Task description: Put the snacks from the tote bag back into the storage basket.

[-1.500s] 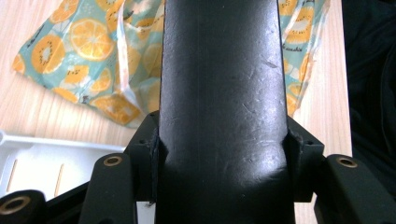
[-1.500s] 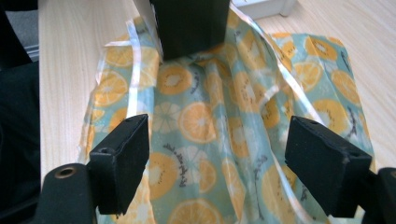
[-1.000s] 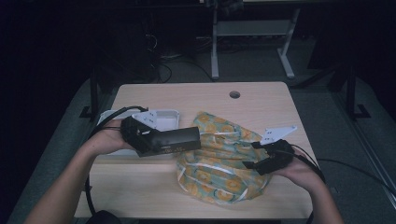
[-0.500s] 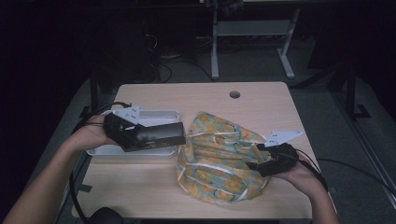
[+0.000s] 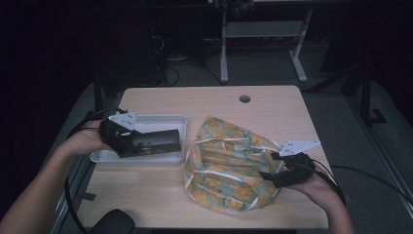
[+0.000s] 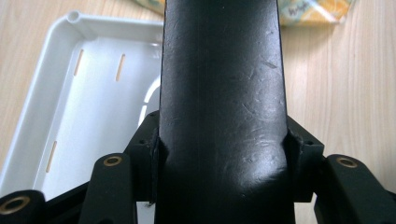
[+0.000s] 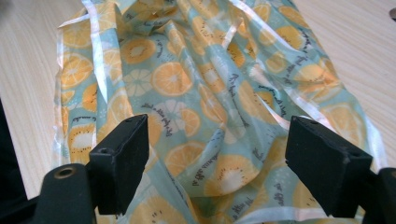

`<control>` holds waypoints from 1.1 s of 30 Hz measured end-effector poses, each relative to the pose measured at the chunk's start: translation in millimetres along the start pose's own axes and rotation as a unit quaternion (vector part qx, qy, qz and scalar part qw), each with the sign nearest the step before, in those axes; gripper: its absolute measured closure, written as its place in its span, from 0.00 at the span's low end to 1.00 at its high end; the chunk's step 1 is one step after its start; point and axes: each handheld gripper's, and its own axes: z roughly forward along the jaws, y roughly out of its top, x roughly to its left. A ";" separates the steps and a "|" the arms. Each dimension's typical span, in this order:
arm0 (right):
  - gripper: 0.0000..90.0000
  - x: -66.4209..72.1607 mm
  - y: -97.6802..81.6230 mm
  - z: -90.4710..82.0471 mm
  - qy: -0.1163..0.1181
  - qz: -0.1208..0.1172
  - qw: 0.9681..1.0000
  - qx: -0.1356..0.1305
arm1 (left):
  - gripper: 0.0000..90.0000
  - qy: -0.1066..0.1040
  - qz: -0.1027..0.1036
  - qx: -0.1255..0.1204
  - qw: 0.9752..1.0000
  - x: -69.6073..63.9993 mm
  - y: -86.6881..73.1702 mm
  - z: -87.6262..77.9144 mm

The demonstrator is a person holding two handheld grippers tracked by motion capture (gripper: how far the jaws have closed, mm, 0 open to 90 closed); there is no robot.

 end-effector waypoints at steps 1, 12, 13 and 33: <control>0.23 -0.3 0.2 -0.7 -0.001 0.002 1.000 -0.003 | 0.48 -0.003 0.004 -0.001 1.000 0.9 -2.2 0.7; 0.23 6.9 -2.1 -3.7 -0.009 0.009 1.000 -0.001 | 0.48 -0.017 0.034 0.024 0.999 18.0 -16.9 14.2; 0.23 7.1 -3.1 -4.2 -0.011 0.008 1.000 -0.001 | 0.48 -0.015 0.041 0.029 0.999 19.9 -18.2 16.3; 0.23 8.0 -11.6 -8.0 -0.015 0.015 1.000 0.002 | 0.48 -0.036 0.045 0.044 0.997 32.3 -19.7 45.5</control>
